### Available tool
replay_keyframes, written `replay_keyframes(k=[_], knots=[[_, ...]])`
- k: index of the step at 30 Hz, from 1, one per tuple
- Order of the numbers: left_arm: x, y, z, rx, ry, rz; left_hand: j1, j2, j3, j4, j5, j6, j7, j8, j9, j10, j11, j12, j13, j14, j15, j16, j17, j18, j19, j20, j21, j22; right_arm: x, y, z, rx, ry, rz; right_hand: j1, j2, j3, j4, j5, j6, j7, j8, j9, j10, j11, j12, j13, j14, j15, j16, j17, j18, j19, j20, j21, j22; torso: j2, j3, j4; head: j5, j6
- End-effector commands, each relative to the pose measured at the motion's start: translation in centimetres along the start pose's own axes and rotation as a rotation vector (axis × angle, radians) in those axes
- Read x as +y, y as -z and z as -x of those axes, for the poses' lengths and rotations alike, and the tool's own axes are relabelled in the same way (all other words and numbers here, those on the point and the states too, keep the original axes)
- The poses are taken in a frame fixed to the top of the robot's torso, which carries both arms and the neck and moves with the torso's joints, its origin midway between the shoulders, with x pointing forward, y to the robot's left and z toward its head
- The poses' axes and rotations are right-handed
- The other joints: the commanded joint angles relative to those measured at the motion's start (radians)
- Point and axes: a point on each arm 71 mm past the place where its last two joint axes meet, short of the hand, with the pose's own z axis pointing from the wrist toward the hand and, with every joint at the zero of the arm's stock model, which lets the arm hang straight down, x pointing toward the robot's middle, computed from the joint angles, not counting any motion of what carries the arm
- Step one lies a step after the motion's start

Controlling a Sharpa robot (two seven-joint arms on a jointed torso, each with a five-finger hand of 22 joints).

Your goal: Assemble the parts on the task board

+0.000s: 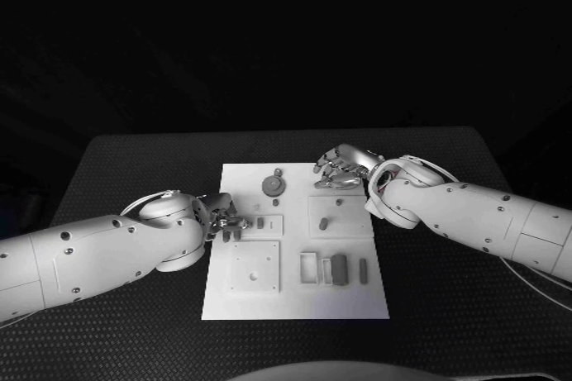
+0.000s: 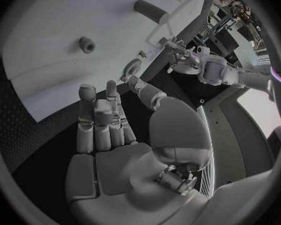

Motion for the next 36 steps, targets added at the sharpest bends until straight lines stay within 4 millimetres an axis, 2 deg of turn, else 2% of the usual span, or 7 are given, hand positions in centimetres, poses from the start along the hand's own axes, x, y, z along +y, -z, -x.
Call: replay_keyframes(k=[1,7,12,15,30,34,36], knots=[[0.0,0.0,0.0,-0.003,0.008,0.000,-0.001,-0.013,-0.001,0.011,-0.005,-0.007,0.001,-0.005,0.002,-0.004,0.006,0.005,-0.001,0.003,-0.010,0.003,-0.002,0.062,-0.006,-0.001,0.000,0.018,0.1,0.0,-0.1,0.004,0.001,0.009,-0.005,0.000,-0.001,0.002,0.001,-0.001,0.005,0.007,-0.001,0.000,0.007,0.005,0.001,-0.009,-0.001,-0.005,-0.001,0.059,0.001,-0.009,-0.004,0.020,0.000,0.0001,-0.0002,0.000,0.001],[0.3,0.2,0.2,-0.027,0.009,-0.005,-0.006,-0.062,-0.012,0.059,-0.018,-0.007,0.001,-0.007,0.008,-0.005,0.006,0.008,-0.007,0.003,-0.010,0.003,-0.003,0.065,-0.007,-0.001,-0.001,0.018,0.1,0.0,-0.1,0.005,0.001,0.009,-0.005,0.000,-0.001,0.002,0.001,-0.001,0.005,0.007,-0.001,0.000,0.007,0.005,0.001,-0.009,-0.001,-0.005,-0.001,0.059,0.001,-0.009,-0.005,0.020,0.000,-0.0002,-0.0002,-0.001,0.002],[0.5,0.3,0.4,-0.045,0.019,-0.009,-0.003,-0.174,0.011,0.137,-0.020,-0.008,-0.001,-0.005,0.018,-0.003,0.004,0.011,-0.010,0.003,-0.012,0.004,-0.003,0.070,-0.002,-0.002,-0.002,0.015,0.1,0.0,-0.1,0.005,0.001,0.009,-0.002,-0.001,0.000,-0.001,0.001,-0.001,0.005,0.007,-0.002,0.000,0.007,0.005,0.001,-0.010,-0.001,-0.005,-0.001,0.059,0.000,-0.009,-0.004,0.020,0.000,0.0000,0.0001,-0.001,0.003],[0.6,0.4,0.4,-0.055,0.026,-0.012,0.004,-0.131,-0.103,0.123,-0.017,-0.016,-0.001,-0.003,0.029,-0.009,0.004,0.014,-0.011,-0.002,-0.012,0.006,-0.001,0.073,-0.017,-0.002,0.000,0.019,0.1,0.0,-0.1,0.005,0.001,0.009,-0.001,-0.001,0.000,-0.002,0.001,-0.001,0.005,0.007,-0.002,-0.001,0.006,0.005,0.001,-0.010,-0.001,-0.005,-0.001,0.059,0.000,-0.009,-0.004,0.020,0.000,-0.0002,0.0001,-0.002,0.004],[1.2,1.1,0.8,-0.095,0.063,-0.027,0.046,-0.153,-0.148,0.203,-0.019,-0.016,-0.003,-0.010,0.036,-0.011,0.002,0.016,-0.017,-0.004,-0.015,0.003,-0.003,0.082,-0.020,-0.002,-0.003,0.017,0.1,0.0,-0.1,0.005,0.001,0.009,-0.001,0.000,0.000,-0.002,0.001,-0.001,0.005,0.007,-0.002,-0.001,0.007,0.005,0.001,-0.010,-0.001,-0.005,-0.001,0.059,0.000,-0.009,-0.004,0.020,0.000,-0.0001,0.0001,-0.001,0.005],[1.7,1.3,1.0,-0.103,0.082,-0.023,0.159,-0.154,-0.228,0.320,-0.019,-0.016,-0.004,-0.016,0.045,-0.012,0.001,0.019,-0.022,-0.004,-0.015,0.003,-0.002,0.087,-0.021,-0.002,-0.002,0.018,0.1,0.0,-0.1,0.005,0.001,0.009,-0.001,0.000,0.000,-0.002,0.001,-0.001,0.005,0.007,-0.002,0.000,0.007,0.005,0.001,-0.010,-0.001,-0.005,-0.001,0.059,0.000,-0.009,-0.004,0.020,0.000,-0.0001,0.0001,-0.002,0.005],[2.1,1.4,1.2,-0.106,0.110,-0.017,0.157,-0.143,-0.244,0.325,-0.019,-0.015,-0.003,-0.017,0.046,-0.013,0.002,0.018,-0.023,-0.005,-0.015,0.002,-0.003,0.086,-0.022,0.000,-0.004,0.016,0.1,0.0,-0.1,0.005,0.001,0.009,-0.001,0.000,0.000,-0.002,0.001,-0.001,0.005,0.007,-0.002,0.000,0.007,0.005,0.001,-0.010,-0.001,-0.005,-0.001,0.059,0.000,-0.009,-0.004,0.020,0.000,0.0000,0.0001,-0.002,0.005]])
